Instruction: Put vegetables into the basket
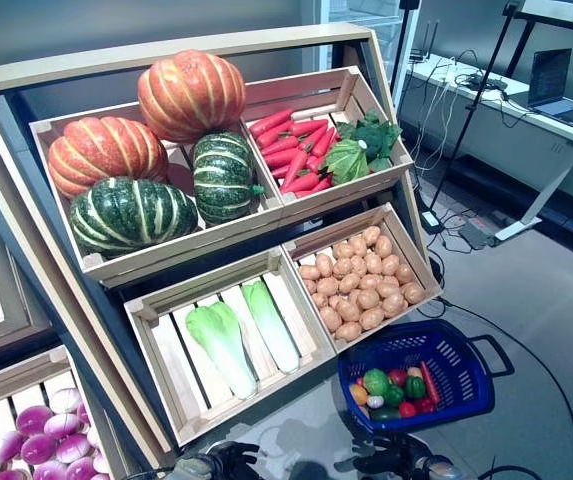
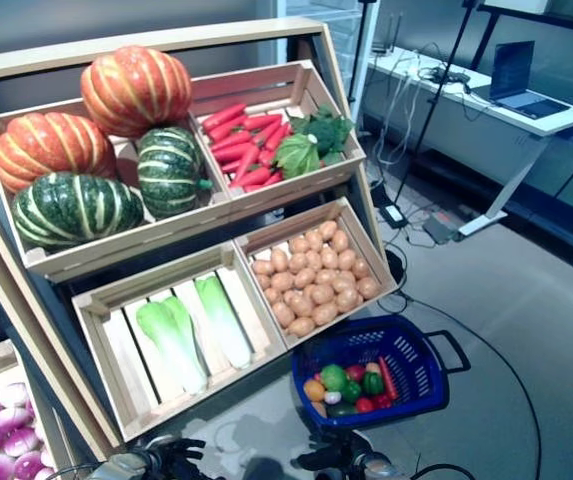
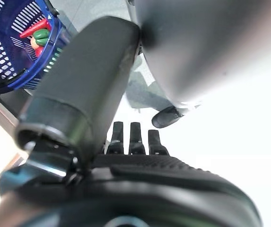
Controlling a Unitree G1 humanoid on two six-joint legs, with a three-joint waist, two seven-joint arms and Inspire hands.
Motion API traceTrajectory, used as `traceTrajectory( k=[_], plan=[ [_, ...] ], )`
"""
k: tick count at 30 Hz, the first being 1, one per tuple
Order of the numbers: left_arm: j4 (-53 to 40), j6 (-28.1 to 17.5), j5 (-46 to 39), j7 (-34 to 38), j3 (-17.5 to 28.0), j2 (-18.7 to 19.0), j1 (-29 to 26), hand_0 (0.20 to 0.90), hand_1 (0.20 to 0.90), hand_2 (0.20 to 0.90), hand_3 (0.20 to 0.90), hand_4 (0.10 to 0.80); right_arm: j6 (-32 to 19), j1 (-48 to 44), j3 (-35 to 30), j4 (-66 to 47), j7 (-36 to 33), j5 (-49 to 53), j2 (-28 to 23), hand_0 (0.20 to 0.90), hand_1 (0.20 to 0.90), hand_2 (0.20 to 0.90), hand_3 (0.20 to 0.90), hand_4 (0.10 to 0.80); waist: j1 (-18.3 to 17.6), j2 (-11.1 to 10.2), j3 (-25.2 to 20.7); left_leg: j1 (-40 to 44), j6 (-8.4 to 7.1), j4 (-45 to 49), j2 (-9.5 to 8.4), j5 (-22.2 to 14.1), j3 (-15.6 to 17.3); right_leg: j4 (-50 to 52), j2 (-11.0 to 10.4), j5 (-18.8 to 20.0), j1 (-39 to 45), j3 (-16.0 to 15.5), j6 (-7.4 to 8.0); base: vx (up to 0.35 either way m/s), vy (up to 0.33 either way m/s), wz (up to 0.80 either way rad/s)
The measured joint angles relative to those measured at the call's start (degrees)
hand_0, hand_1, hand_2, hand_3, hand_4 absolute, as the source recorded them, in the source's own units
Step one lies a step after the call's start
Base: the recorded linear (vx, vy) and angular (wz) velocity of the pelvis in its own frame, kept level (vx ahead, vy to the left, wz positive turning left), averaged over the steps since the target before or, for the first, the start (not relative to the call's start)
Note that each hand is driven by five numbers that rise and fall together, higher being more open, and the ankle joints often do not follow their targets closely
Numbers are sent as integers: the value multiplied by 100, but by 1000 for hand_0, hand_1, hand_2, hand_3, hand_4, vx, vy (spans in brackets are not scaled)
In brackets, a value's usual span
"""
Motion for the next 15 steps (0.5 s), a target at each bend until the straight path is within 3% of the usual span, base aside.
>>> traceTrajectory(
  k=[15],
  plan=[
    [3,0,35,27,6,-59,-3,900,900,900,900,800,-1,4,-9,10,0,-1,-9,900,900,900,900,800,32,56,35,2,0,2,1,-1,-12,0,4,-3,9,-10,-4,0,0,0]
  ],
)
